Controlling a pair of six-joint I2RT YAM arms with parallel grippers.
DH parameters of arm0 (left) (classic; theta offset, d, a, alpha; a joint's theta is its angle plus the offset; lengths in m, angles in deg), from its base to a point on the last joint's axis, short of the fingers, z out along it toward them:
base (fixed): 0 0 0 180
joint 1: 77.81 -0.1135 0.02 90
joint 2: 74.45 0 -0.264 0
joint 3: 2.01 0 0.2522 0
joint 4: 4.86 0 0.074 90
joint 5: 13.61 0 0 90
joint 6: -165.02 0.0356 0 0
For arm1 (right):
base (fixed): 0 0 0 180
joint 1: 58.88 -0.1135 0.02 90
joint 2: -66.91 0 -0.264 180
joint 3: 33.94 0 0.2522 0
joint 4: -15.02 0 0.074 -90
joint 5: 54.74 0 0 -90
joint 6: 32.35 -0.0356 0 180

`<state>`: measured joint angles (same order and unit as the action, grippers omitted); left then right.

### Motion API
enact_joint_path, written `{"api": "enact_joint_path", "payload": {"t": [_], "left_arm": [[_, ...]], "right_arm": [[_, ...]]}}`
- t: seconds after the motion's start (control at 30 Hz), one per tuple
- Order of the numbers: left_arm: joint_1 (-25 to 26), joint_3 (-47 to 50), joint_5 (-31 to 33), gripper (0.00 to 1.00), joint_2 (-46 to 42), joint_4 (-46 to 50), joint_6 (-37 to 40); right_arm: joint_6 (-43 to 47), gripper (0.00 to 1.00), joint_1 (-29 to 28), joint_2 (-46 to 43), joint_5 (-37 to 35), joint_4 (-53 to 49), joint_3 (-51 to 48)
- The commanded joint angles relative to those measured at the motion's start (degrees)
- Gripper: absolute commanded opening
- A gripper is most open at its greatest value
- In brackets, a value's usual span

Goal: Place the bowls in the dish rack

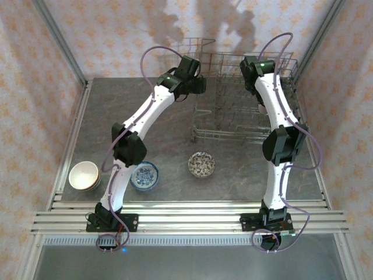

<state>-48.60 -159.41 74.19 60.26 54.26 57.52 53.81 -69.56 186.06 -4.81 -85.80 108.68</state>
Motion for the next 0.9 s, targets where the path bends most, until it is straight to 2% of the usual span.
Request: {"api": "enact_joint_path", "payload": {"t": [0.0,0.17,0.63,0.87], "left_arm": [[2.34,-6.29,9.05,0.5,0.9,5.71,0.76],[4.8,-6.04,16.05,0.31,1.15,4.6,-1.17],[4.09,-4.55,27.84,0.0,-1.29,10.3,-13.52],[3.91,7.6,34.62,0.0,-8.69,8.63,-24.51]], "right_arm": [[-1.83,0.0,-0.46,-3.53,-2.01,-0.11,-0.93],[-1.53,0.0,-0.64,-4.06,-1.68,0.06,-1.35],[1.2,0.0,-1.88,-3.97,2.24,2.3,2.27],[1.4,0.0,-4.17,-2.72,3.2,2.6,4.08]]}}
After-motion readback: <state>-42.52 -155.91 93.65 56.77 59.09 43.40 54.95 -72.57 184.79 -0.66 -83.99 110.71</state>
